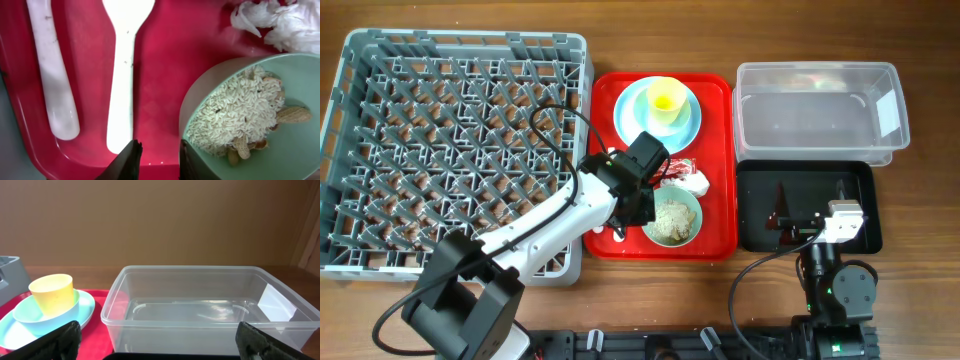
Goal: Sort waste into correct bins and load items into the dishwasher rack
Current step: 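Close the left gripper on the white spoon handle, then lift the spoon with the left gripper and drop it into the dish rack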
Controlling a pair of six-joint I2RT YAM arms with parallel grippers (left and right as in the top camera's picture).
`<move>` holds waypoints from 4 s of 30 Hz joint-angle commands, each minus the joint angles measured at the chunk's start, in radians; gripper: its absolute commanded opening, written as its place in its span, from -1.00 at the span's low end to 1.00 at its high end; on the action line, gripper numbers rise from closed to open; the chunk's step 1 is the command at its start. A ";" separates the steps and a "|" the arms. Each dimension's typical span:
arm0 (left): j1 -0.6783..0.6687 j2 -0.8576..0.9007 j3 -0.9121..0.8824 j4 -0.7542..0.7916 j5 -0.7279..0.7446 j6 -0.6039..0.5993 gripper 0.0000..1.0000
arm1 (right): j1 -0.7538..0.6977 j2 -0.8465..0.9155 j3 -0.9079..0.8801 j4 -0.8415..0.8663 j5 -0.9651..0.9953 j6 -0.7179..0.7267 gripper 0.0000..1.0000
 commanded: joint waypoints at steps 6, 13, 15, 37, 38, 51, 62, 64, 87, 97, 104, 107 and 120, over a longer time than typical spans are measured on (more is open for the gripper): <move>-0.003 0.011 -0.020 0.004 -0.198 0.016 -0.42 | -0.005 -0.002 -0.001 0.006 0.013 -0.006 0.99; -0.003 0.011 -0.031 0.051 -0.217 0.016 -0.63 | -0.005 -0.002 -0.001 0.006 0.013 -0.005 0.99; -0.003 0.012 -0.039 0.075 -0.228 0.016 -0.65 | -0.005 -0.002 -0.001 0.006 0.012 -0.006 1.00; -0.003 0.094 -0.053 0.191 -0.287 0.016 -0.66 | -0.005 -0.002 -0.001 0.006 0.013 -0.006 0.99; -0.003 0.106 -0.053 0.195 -0.287 0.016 -0.66 | -0.005 -0.002 -0.001 0.006 0.013 -0.006 1.00; -0.003 0.197 -0.051 0.210 -0.288 0.017 -0.92 | -0.005 -0.002 -0.001 0.006 0.013 -0.006 1.00; -0.002 -0.018 0.011 0.167 -0.410 0.063 -0.92 | -0.005 -0.002 -0.001 0.006 0.013 -0.006 0.99; -0.002 -0.085 0.011 0.167 -0.420 0.095 -0.92 | -0.005 -0.002 -0.001 0.006 0.013 -0.005 0.99; 0.289 -0.264 0.009 0.057 -0.425 0.406 -0.92 | -0.005 -0.002 -0.001 0.006 0.013 -0.006 0.99; 0.294 -0.172 0.009 0.058 -0.417 0.422 -0.92 | -0.005 -0.002 -0.001 0.006 0.012 -0.006 0.99; 0.294 -0.101 0.009 0.077 -0.417 0.398 -0.92 | -0.005 -0.002 -0.001 0.006 0.012 -0.006 0.99; 0.294 -0.084 0.009 0.110 -0.416 0.398 -0.92 | -0.005 -0.002 -0.001 0.006 0.013 -0.006 1.00; 0.295 -0.072 0.009 0.139 -0.410 0.391 -0.30 | -0.005 -0.002 -0.001 0.006 0.013 -0.005 1.00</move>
